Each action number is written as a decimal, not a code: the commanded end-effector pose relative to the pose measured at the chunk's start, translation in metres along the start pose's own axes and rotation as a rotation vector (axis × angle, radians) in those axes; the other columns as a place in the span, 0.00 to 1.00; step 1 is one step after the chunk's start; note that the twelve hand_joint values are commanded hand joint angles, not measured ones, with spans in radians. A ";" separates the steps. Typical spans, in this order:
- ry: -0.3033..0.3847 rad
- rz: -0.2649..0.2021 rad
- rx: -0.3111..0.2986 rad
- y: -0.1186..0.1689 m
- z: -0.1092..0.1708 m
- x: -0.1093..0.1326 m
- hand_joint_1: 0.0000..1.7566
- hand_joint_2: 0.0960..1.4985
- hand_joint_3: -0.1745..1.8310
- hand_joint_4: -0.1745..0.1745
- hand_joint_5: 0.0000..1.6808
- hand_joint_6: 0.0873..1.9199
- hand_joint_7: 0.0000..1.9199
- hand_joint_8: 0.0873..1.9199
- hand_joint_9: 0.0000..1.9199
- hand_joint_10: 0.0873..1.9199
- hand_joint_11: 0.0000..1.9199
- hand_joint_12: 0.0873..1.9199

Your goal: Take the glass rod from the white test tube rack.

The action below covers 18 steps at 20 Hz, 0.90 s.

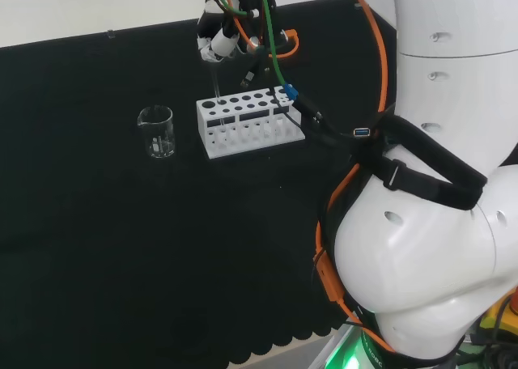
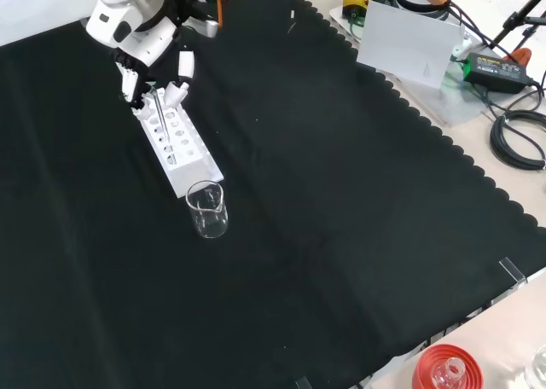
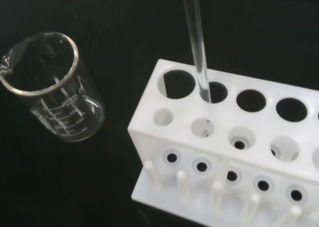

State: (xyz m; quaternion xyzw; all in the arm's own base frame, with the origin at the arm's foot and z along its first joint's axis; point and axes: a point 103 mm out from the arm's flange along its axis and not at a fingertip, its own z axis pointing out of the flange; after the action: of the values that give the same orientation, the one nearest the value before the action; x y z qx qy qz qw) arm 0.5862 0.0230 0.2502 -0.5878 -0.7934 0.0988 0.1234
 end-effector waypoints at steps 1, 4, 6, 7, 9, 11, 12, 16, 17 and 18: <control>-0.023 -0.019 -0.062 0.002 -0.002 0.008 0.58 0.69 0.24 0.09 0.46 0.59 0.42 0.41 0.70 0.20 0.77 0.41; -0.020 -0.024 -0.067 0.006 0.000 0.012 0.62 0.77 0.12 0.04 0.48 0.64 0.45 0.42 0.74 0.16 0.81 0.37; -0.026 -0.025 -0.067 0.008 0.001 0.014 0.63 0.78 0.10 0.01 0.48 0.64 0.46 0.42 0.75 0.15 0.83 0.36; -0.029 -0.023 -0.068 0.008 0.002 0.015 0.63 0.78 0.10 0.00 0.49 0.63 0.47 0.43 0.76 0.15 0.85 0.35; -0.040 -0.011 -0.071 0.010 0.004 0.015 0.64 0.78 0.09 0.00 0.50 0.62 0.50 0.43 0.77 0.15 0.87 0.32; -0.059 0.006 -0.081 0.010 0.004 0.015 0.66 0.76 0.08 0.10 0.51 0.59 0.54 0.46 0.77 0.16 0.88 0.28; -0.066 0.015 -0.089 0.010 0.004 0.015 0.69 0.75 0.08 0.14 0.52 0.56 0.55 0.47 0.78 0.18 0.87 0.27; -0.099 0.048 -0.131 0.003 -0.005 0.013 0.73 0.75 0.01 0.12 0.59 0.44 0.62 0.43 0.79 0.29 0.84 0.28; -0.106 0.056 -0.133 0.001 -0.008 0.012 0.73 0.74 0.00 0.09 0.61 0.41 0.63 0.40 0.80 0.30 0.84 0.29; -0.118 0.065 -0.138 -0.002 -0.011 0.011 0.73 0.74 0.00 0.05 0.63 0.40 0.63 0.40 0.82 0.30 0.84 0.29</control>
State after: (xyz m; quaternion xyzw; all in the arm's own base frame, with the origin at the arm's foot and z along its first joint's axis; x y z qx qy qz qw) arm 0.5875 0.0385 0.2473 -0.5979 -0.7946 0.0820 0.0662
